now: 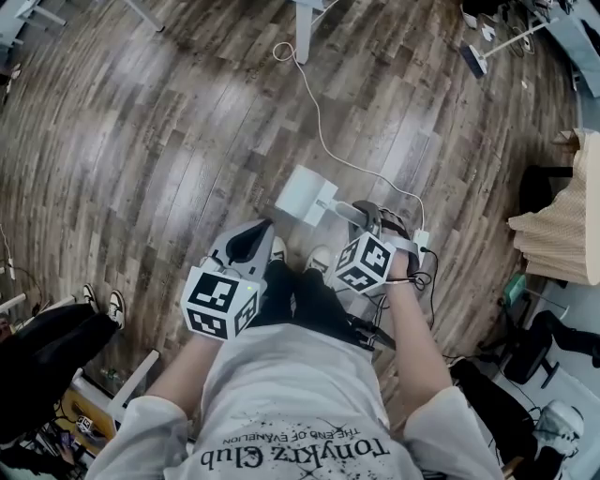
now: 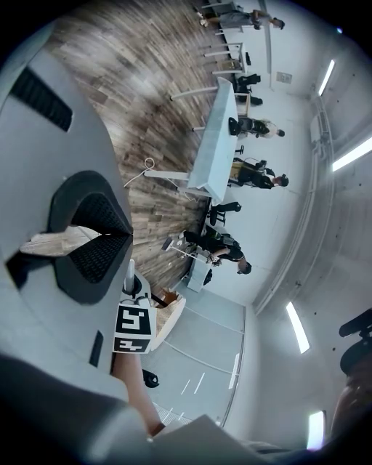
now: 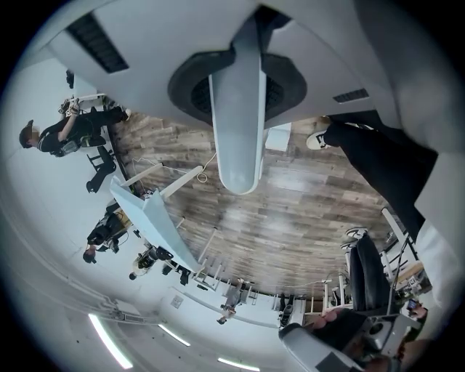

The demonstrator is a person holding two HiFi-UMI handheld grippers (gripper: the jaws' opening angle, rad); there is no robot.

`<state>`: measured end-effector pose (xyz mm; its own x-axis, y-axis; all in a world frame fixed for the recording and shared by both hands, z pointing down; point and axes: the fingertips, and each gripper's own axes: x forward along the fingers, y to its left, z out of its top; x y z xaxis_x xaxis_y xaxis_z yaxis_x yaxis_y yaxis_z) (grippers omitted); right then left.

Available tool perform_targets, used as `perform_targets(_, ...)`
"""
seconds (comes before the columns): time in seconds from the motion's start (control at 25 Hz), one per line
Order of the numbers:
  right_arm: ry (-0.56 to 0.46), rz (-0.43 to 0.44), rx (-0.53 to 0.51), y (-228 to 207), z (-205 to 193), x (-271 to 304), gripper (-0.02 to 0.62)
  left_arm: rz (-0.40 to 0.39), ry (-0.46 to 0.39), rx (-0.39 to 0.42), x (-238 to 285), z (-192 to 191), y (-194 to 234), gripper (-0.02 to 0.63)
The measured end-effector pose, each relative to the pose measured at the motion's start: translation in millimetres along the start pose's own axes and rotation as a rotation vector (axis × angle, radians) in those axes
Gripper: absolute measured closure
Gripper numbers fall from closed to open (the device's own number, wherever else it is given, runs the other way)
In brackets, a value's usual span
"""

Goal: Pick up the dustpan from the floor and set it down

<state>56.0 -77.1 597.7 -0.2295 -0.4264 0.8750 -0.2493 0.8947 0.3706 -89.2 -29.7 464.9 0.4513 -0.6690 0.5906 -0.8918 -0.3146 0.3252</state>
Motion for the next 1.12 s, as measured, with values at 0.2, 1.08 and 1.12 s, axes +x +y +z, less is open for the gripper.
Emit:
perform_targets(0.2,0.001,-0.001,-0.001,1,-1,14,0.555,0.010,0.008,-0.007,1,-3,5,0.583)
perform_targets(1.08,0.019,-0.001,0.040,-2,-17,47,0.555,0.018,0.025,-0.022,11,-3,14,0.583)
perform_targets(1.12,0.018,-0.002,0.039,-4,-18,48,0.555,0.017,0.025,-0.023,12,-3,14,0.583)
